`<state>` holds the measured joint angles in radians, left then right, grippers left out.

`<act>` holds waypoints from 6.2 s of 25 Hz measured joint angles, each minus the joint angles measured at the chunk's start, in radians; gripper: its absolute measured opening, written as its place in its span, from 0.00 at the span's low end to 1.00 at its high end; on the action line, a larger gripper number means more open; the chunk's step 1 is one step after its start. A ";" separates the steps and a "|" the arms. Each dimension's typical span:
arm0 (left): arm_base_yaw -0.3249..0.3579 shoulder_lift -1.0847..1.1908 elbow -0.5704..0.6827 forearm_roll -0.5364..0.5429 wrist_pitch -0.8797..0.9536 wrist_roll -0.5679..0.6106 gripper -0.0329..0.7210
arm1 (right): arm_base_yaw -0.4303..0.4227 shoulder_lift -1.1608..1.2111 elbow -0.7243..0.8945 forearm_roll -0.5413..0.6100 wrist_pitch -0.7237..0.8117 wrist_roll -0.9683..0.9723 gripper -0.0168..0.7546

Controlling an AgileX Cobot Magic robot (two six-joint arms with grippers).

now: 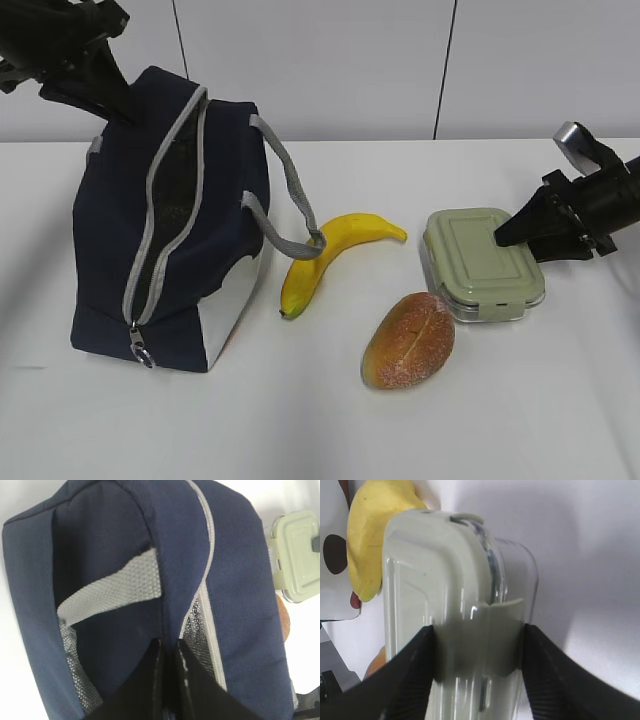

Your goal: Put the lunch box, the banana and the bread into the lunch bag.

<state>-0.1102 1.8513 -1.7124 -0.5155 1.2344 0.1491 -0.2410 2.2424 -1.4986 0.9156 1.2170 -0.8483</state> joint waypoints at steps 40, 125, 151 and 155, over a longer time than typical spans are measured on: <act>0.000 0.000 0.000 0.000 0.000 0.000 0.03 | 0.000 -0.080 0.002 -0.007 -0.044 0.063 0.54; -0.041 -0.069 -0.008 -0.333 -0.006 0.001 0.03 | 0.757 -0.124 -0.312 0.045 -0.418 0.564 0.54; 0.053 -0.069 -0.008 -0.227 0.002 0.001 0.03 | 0.684 -0.125 -0.546 -0.111 -0.023 0.556 0.70; 0.053 -0.069 -0.008 -0.182 0.002 0.001 0.03 | 0.674 -0.127 -0.667 -0.245 0.011 0.617 0.70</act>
<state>-0.0573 1.7820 -1.7204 -0.6974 1.2360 0.1496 0.4327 2.1149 -2.1659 0.6703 1.2276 -0.2310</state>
